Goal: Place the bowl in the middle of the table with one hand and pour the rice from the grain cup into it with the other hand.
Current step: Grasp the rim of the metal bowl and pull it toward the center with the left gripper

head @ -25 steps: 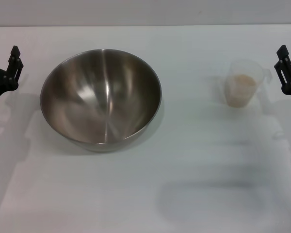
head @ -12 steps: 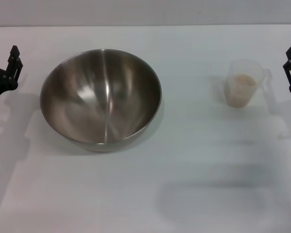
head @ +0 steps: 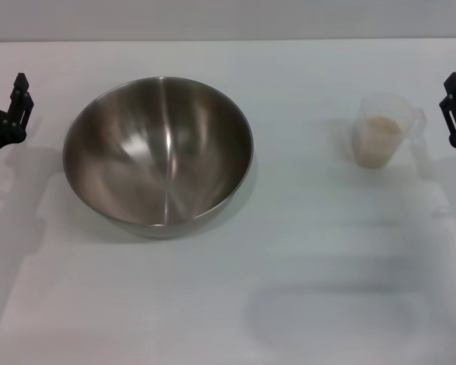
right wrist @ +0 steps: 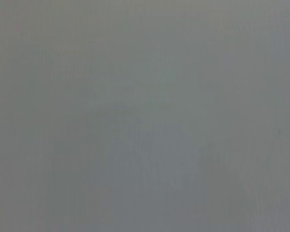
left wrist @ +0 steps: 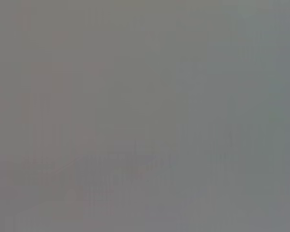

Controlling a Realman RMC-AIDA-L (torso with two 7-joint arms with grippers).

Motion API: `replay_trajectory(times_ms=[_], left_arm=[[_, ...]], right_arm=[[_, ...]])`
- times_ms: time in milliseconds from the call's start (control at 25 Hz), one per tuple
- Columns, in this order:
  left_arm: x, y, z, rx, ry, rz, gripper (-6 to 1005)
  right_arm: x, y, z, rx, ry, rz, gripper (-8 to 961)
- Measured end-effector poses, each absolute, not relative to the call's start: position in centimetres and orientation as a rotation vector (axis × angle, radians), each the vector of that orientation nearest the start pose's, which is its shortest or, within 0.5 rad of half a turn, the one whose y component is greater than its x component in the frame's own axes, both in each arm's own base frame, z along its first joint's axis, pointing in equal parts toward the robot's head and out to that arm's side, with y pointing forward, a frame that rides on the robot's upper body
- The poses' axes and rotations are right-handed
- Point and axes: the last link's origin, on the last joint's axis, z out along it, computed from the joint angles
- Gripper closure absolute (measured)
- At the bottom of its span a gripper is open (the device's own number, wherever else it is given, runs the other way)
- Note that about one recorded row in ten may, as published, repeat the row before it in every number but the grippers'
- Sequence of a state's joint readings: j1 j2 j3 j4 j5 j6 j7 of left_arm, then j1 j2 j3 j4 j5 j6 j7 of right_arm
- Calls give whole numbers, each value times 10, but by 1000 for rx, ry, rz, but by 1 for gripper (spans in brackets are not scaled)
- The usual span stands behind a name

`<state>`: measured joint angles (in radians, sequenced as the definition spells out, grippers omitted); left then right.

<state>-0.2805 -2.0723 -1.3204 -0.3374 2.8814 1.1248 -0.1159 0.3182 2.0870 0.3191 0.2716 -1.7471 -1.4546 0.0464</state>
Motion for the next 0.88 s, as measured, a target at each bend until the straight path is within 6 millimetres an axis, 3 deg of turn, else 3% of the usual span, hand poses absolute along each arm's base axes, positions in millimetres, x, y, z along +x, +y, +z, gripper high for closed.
replay_trajectory(times_ms=[360,560,880], left_arm=[[-322,314,2,-1604,-481,-753,426],[-318,329,4,-1627,-605,-746,433],[-288,357,14,-1717,-682,-640,443]], right_arm=[[321,273,-24,-1485,501,820,315],[322,276,-27,-1502,518,799,315],[323,280,-30,-1521,524,781,314]])
